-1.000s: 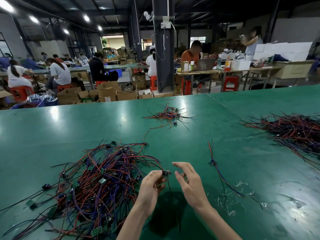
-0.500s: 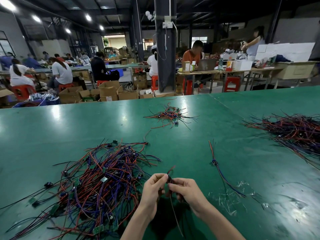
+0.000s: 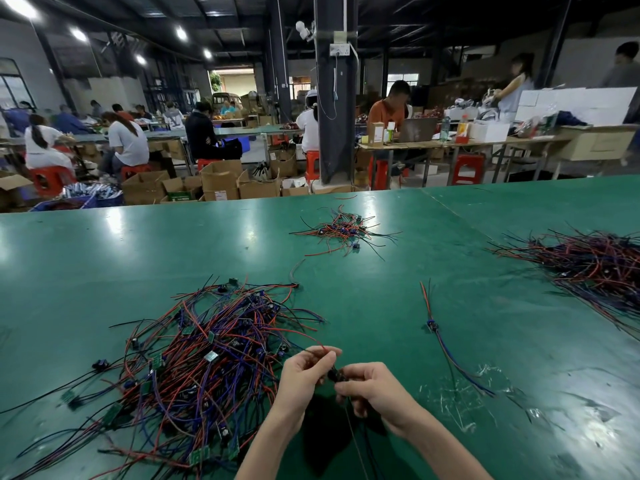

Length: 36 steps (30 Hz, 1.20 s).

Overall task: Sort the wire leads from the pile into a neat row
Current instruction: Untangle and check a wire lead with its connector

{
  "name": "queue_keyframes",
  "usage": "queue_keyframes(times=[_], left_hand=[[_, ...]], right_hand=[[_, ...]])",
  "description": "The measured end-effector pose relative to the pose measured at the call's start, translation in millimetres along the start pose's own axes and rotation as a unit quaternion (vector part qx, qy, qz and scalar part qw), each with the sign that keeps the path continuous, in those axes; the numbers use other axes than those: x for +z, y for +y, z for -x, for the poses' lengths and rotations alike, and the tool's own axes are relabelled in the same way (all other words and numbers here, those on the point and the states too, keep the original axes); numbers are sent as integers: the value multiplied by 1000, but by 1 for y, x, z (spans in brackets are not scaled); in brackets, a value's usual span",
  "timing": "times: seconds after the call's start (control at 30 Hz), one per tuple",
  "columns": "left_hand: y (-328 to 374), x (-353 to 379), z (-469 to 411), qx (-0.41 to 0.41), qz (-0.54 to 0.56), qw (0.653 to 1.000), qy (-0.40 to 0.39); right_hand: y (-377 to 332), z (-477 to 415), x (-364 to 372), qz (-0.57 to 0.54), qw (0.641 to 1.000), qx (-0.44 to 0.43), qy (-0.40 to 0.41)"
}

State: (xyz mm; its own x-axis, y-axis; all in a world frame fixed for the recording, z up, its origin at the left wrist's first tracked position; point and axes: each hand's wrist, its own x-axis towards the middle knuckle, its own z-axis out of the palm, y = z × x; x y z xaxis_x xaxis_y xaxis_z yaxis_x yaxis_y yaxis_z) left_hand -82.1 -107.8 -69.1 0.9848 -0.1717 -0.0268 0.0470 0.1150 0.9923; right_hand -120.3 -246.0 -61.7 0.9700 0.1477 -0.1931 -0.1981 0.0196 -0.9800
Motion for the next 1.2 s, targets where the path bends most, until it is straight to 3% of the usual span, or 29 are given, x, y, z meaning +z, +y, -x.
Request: queue_keyframes(times=[0.23,0.57,0.83,1.2], left_hand=[[-5,-8,-2,6,-3,1000,-8],[-4,-10,1,4,-10,999,-32],[-6,-11,-1,-5,35,999,25],[1,-5,6,-4,13,999,-35]], right_hand=[[-2,2,-1,-55,996,27,-60],[1,1,0,-45,998,27,-46],[2,0,3,-110,993,30,-40],[6,-1,1,-22,1000,14,11]])
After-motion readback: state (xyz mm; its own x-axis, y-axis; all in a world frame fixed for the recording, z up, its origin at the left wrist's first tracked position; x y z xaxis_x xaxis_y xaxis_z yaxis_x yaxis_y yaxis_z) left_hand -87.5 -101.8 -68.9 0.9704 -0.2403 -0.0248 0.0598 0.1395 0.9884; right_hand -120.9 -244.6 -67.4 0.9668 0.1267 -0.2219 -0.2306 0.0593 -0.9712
